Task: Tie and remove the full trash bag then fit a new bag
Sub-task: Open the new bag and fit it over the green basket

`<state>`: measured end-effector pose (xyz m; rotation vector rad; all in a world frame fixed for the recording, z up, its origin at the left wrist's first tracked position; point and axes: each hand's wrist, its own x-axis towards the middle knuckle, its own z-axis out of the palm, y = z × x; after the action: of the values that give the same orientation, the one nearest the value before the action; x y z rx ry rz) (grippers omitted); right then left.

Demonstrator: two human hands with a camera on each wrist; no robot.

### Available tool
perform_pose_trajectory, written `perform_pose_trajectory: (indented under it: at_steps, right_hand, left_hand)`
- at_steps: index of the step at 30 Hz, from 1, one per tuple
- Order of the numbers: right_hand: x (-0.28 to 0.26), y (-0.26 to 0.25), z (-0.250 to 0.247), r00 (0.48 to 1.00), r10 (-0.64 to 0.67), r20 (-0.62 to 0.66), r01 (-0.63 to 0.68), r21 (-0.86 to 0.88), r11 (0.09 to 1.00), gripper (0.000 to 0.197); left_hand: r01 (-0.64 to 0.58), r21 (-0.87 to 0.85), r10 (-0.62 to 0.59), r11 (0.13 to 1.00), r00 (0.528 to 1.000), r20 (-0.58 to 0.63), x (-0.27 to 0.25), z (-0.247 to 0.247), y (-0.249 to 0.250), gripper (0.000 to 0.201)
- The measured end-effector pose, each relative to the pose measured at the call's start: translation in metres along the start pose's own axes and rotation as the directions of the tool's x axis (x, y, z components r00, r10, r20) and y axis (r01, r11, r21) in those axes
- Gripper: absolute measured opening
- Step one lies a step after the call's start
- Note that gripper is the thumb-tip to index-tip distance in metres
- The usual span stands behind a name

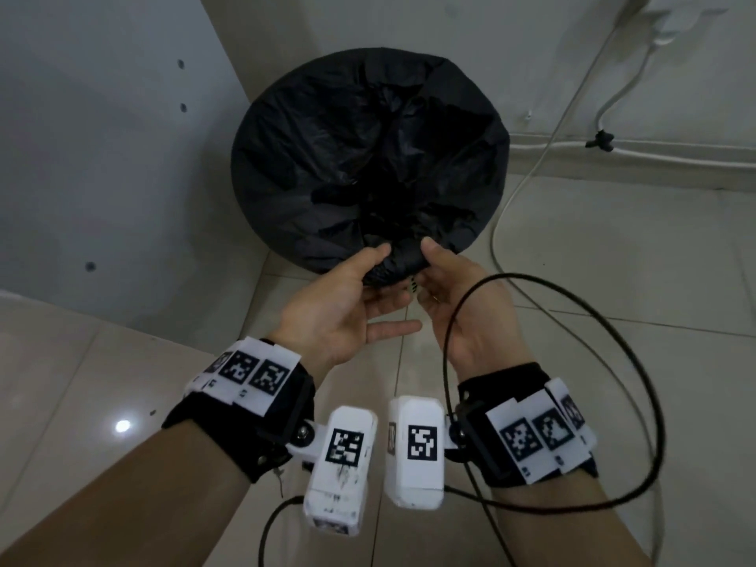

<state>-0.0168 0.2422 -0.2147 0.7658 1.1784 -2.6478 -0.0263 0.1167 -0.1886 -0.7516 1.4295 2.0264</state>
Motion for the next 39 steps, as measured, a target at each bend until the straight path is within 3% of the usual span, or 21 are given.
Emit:
perform_pose_trajectory:
  at_steps: [4,7,10,13,17,21,24,27,29,31,33,36,39]
  right_hand:
    - [0.002,0.003,0.005,0.999,-0.005,0.039,-0.001,0.145,0.989,0.037]
    - [0.005,0.007,0.005,0.996,0.015,0.088,-0.02,0.058,0.998,0.022]
    - [0.007,0.002,0.004,0.996,0.051,0.079,-0.046,-0.067,0.997,0.023]
    - [0.012,-0.011,0.005,0.994,0.024,0.103,-0.029,0.047,0.998,0.012]
    - [0.015,-0.013,0.017,0.99,0.064,0.128,-0.073,0.068,0.995,0.044]
    - [0.015,-0.006,0.023,0.991,0.066,0.12,-0.077,0.092,0.993,0.044]
    - [0.012,-0.002,0.021,0.977,0.118,0.178,-0.119,-0.006,0.993,0.041]
    - [0.012,-0.002,0.009,0.995,0.07,0.077,-0.066,-0.058,0.996,0.05]
    - [0.014,-0.008,0.002,0.999,0.031,0.032,-0.031,0.01,0.999,0.039]
    - [0.015,-0.014,0.002,0.996,0.06,0.073,-0.062,0.025,0.998,0.028]
    - [0.017,-0.018,0.008,0.993,0.094,0.077,-0.092,-0.039,0.995,0.037]
    - [0.019,-0.022,0.021,0.992,0.124,0.035,-0.124,-0.014,0.992,0.042]
    - [0.023,-0.025,0.025,0.993,0.119,0.02,-0.121,0.107,0.987,0.023]
  left_hand:
    - [-0.061,-0.058,0.062,0.996,0.998,0.022,0.001,-0.001,-0.003,0.022]
    - [-0.111,-0.069,0.111,0.991,0.994,-0.007,0.003,-0.005,-0.005,0.025]
    - [-0.143,-0.064,0.139,0.988,0.988,-0.066,0.005,-0.012,-0.002,0.026]
    - [-0.147,-0.03,0.144,0.989,0.985,-0.097,0.007,-0.02,0.004,0.025]
    - [-0.119,0.012,0.12,0.993,0.989,-0.084,0.011,-0.028,0.011,0.03]
    - [-0.135,0.019,0.136,0.991,0.987,-0.089,0.017,-0.035,0.015,0.038]
    - [-0.17,0.056,0.176,0.984,0.975,-0.136,0.02,-0.044,0.02,0.034]
    - [-0.198,0.107,0.215,0.974,0.958,-0.188,0.02,-0.055,0.029,0.029]
    - [-0.215,0.1,0.232,0.971,0.952,-0.202,0.018,-0.064,0.035,0.037]
    - [-0.235,0.094,0.249,0.968,0.947,-0.201,0.015,-0.069,0.037,0.045]
    - [-0.255,0.082,0.266,0.964,0.943,-0.199,0.013,-0.067,0.035,0.048]
    - [-0.275,0.051,0.279,0.96,0.938,-0.207,0.016,-0.063,0.034,0.044]
    - [-0.271,0.003,0.266,0.963,0.943,-0.2,0.019,-0.06,0.037,0.04]
